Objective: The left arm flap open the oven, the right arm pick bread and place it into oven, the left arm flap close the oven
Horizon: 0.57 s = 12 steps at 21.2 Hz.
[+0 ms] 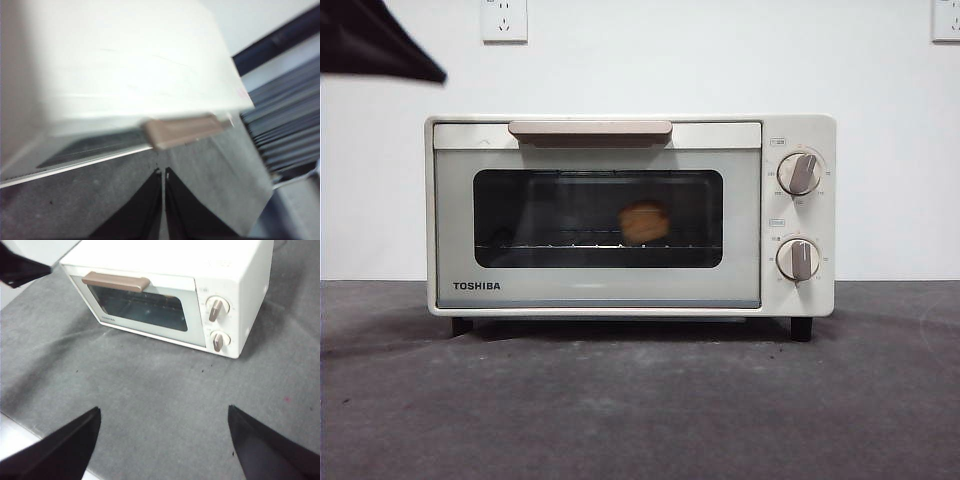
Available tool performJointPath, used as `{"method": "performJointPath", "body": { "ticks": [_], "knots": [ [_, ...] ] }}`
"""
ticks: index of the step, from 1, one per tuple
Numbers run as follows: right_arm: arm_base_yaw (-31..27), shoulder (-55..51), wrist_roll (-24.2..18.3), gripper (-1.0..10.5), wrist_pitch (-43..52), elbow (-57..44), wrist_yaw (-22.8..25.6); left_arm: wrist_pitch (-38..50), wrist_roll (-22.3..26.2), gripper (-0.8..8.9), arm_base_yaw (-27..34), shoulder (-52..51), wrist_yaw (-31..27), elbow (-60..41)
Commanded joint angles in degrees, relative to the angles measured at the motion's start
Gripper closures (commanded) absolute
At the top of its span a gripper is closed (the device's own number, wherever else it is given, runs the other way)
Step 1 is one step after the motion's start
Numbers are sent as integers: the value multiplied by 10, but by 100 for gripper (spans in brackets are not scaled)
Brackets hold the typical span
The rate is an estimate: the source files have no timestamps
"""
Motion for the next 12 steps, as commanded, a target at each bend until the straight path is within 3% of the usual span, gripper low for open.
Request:
{"method": "performJointPath", "body": {
  "ticks": [1,12],
  "knots": [
    [5,2,-30,542,16,10,2,-40,101,798,-12,-50,-30,11],
    [5,2,-82,542,64,10,1,-152,162,798,-53,-268,-151,11]
  ]
}}
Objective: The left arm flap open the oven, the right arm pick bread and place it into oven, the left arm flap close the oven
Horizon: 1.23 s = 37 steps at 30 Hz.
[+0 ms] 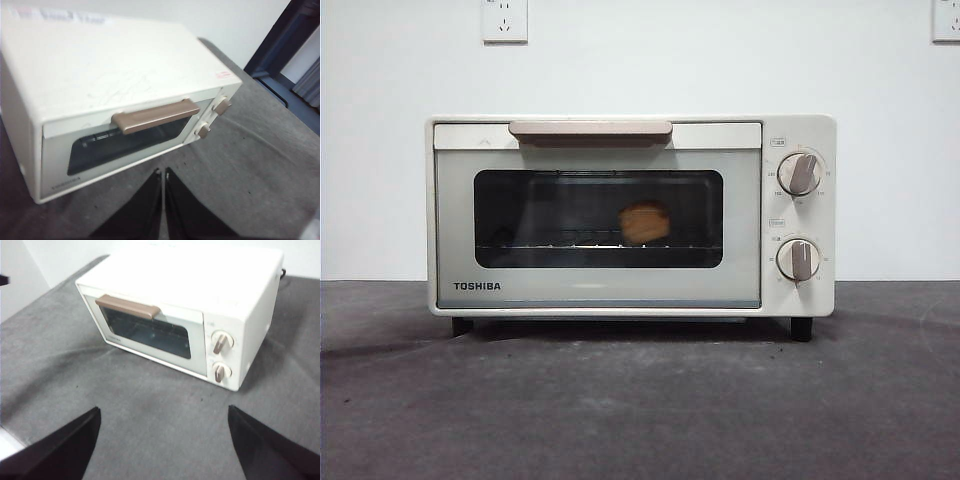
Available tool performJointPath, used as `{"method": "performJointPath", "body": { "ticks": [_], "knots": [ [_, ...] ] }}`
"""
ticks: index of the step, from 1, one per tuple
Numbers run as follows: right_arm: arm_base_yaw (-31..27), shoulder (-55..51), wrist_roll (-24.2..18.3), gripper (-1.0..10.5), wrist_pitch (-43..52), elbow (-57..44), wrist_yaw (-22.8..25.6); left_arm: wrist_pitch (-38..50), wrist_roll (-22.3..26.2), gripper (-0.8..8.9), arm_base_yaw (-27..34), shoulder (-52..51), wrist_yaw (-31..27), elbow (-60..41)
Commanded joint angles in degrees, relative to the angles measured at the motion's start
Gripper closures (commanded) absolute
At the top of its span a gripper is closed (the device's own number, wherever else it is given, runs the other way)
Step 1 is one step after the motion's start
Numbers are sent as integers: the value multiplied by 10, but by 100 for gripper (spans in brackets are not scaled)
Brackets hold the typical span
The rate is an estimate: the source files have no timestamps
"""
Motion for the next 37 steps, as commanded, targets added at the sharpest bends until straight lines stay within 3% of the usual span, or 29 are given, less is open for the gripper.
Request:
{"method": "performJointPath", "body": {
  "ticks": [1,10,12,14,33,37],
  "knots": [
    [5,2,-22,542,12,10,0,-12,20,798,-3,-38,-12,11],
    [5,2,-28,547,12,10,0,-64,19,798,-3,-120,-19,11],
    [5,2,-28,689,12,10,0,-68,19,798,-3,-123,-19,11],
    [5,2,-30,940,8,10,0,-67,19,794,-3,-123,-19,11],
    [5,2,-36,936,5,10,0,-61,19,794,-4,-123,-20,6],
    [5,2,-36,936,5,10,0,7,19,794,7,-137,-14,-40]
  ]
}}
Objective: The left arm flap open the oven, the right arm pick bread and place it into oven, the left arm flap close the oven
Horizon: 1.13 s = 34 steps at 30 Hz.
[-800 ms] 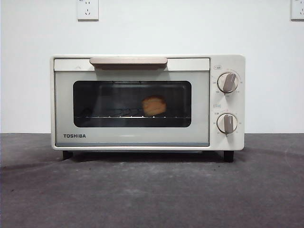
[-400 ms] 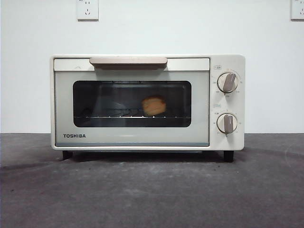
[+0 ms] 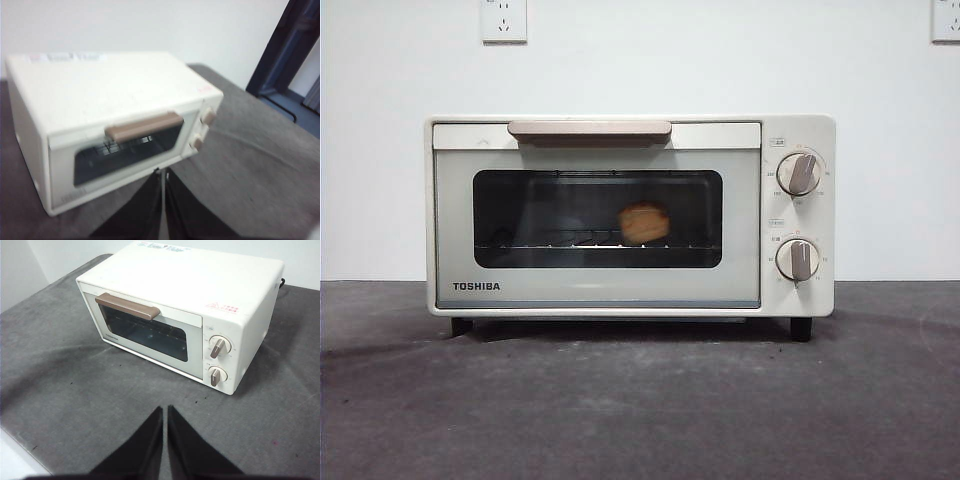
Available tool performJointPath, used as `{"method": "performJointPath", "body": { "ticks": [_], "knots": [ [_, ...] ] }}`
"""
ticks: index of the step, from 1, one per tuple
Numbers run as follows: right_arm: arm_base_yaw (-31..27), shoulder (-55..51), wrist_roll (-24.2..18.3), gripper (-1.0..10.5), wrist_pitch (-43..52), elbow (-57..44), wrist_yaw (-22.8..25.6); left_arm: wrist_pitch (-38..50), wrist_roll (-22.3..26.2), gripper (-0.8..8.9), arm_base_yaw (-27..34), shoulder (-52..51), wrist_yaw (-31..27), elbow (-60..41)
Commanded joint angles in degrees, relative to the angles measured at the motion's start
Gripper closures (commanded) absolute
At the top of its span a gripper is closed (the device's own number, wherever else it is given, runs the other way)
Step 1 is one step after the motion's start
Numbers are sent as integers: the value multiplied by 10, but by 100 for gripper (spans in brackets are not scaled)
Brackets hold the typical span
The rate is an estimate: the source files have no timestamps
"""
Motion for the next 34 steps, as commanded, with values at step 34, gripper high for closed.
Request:
{"method": "performJointPath", "body": {
  "ticks": [34],
  "knots": [
    [5,2,-7,936,6,10,0,254,48,793,90,-272,-275,-498]
  ]
}}
